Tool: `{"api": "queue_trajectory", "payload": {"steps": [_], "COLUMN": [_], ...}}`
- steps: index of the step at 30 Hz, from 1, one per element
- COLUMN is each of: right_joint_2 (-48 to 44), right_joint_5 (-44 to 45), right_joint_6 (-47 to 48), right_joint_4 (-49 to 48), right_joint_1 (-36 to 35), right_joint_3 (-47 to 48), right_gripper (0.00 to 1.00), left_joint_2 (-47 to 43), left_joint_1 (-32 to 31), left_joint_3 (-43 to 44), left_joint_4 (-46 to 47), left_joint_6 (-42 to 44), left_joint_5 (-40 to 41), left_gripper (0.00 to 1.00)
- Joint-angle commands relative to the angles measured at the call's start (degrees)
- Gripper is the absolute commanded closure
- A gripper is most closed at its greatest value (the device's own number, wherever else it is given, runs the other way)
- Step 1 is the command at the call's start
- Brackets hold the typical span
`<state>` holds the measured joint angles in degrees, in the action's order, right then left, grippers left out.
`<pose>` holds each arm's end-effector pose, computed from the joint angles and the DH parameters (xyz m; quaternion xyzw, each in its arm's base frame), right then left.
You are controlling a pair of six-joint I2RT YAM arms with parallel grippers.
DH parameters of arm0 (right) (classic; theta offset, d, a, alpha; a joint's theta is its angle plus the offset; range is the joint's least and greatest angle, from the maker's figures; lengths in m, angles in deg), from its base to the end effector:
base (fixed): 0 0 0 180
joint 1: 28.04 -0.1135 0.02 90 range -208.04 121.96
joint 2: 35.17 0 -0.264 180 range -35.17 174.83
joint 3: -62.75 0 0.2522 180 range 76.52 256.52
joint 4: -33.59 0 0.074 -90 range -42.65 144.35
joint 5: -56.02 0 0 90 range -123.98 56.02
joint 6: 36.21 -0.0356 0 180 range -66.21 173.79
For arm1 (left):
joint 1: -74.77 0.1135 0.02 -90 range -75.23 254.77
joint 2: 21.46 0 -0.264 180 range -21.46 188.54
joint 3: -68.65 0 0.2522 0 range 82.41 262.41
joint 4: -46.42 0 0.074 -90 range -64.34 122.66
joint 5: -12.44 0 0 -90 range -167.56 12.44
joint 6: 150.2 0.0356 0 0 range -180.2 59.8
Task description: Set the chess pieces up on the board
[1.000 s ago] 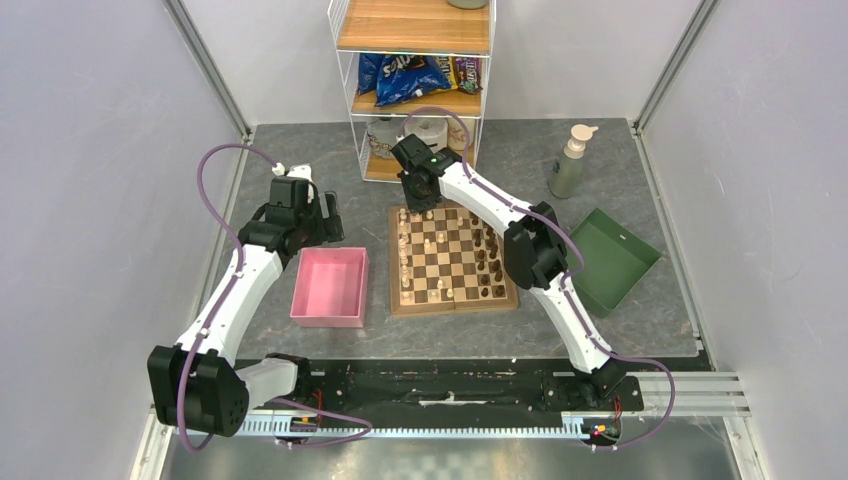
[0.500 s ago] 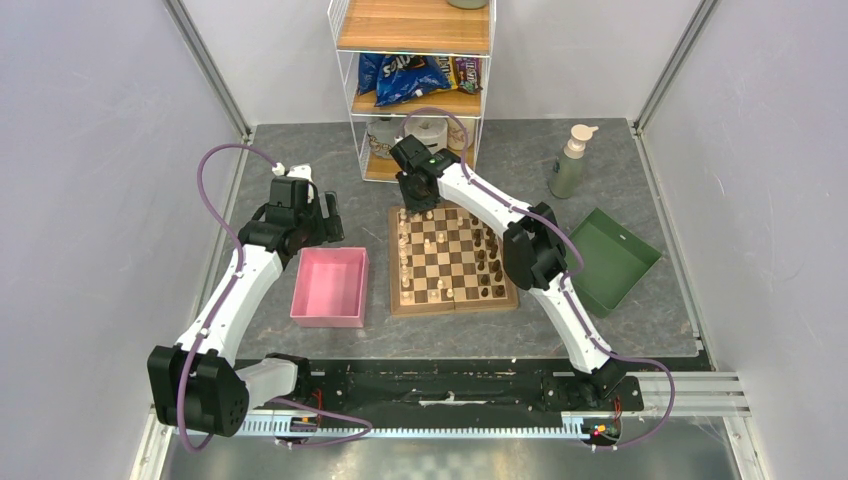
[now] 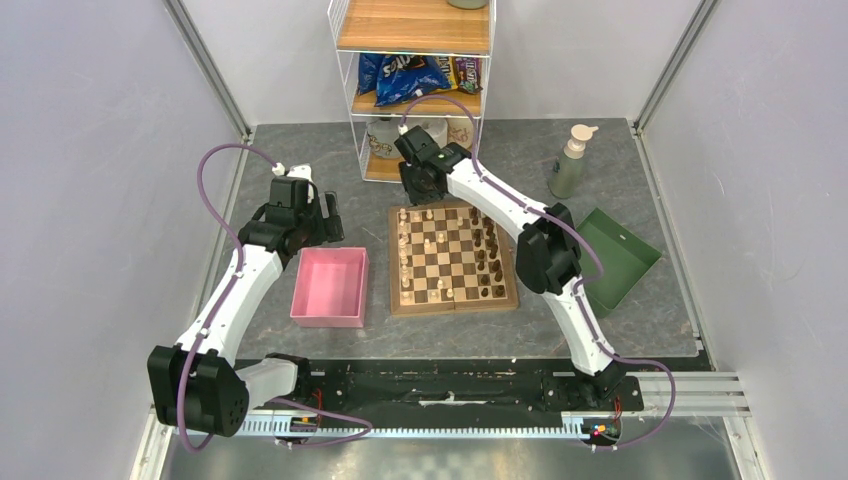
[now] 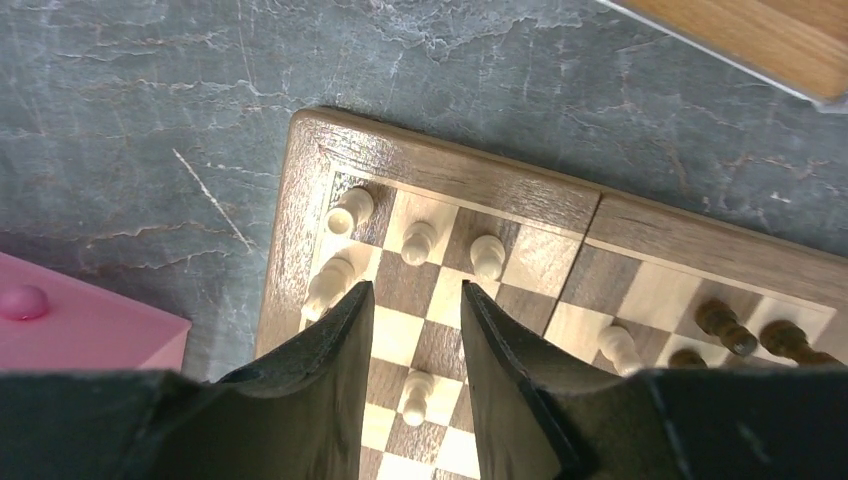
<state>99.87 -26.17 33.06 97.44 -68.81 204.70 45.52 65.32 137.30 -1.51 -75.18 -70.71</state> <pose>0.3945 0.3338 0.2388 -0.1473 0.9452 0.0890 0.2773 0.2418 -0.0359 0.2848 -0.0669 0.9242 -0.0245 0.3751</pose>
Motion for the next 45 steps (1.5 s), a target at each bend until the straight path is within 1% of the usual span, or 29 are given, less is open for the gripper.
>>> {"api": "queue_trajectory", "payload": {"steps": [1,6,21,25,27,30,32,40,45], "right_joint_2": [-5.3,-4.4,0.9,1.7,1.8,1.4,0.5,-3.8,-4.6], "right_joint_5": [2.9,1.9,0.1,-0.1,0.0,0.0,-0.2,-0.5,-0.6], "right_joint_6": [0.7,-0.6,-1.5,-1.2,-1.0,-0.9,-0.8,-1.2,-1.8], "right_joint_4": [-2.1,-1.6,-0.1,0.2,0.2,0.5,0.5,0.0,-0.4], "right_joint_1": [0.2,1.1,2.4,2.5,2.5,2.5,2.6,0.8,-0.9], "right_joint_3": [-2.4,-4.0,-1.1,-0.6,-0.5,-0.4,-1.0,-5.7,-7.4], "right_gripper": [0.55,0.57,0.61,0.65,0.7,0.78,0.8,0.82,0.82], "left_joint_2": [-0.2,-0.3,-0.1,0.0,0.0,0.1,0.1,0.3,0.1], "left_joint_1": [0.2,0.2,0.2,0.2,0.2,0.2,0.2,0.2,0.2], "left_joint_3": [0.9,0.9,0.9,0.9,0.9,0.9,0.9,1.0,0.9], "left_joint_4": [0.6,0.6,0.6,0.6,0.6,0.6,0.6,0.6,0.6], "left_joint_6": [-1.1,-1.1,-1.1,-1.0,-1.0,-1.0,-1.0,-1.0,-1.0], "left_joint_5": [-1.1,-1.1,-1.0,-0.9,-0.9,-0.9,-0.9,-1.3,-1.2], "left_gripper": [0.07,0.07,0.07,0.07,0.07,0.07,0.07,0.07,0.07]}}
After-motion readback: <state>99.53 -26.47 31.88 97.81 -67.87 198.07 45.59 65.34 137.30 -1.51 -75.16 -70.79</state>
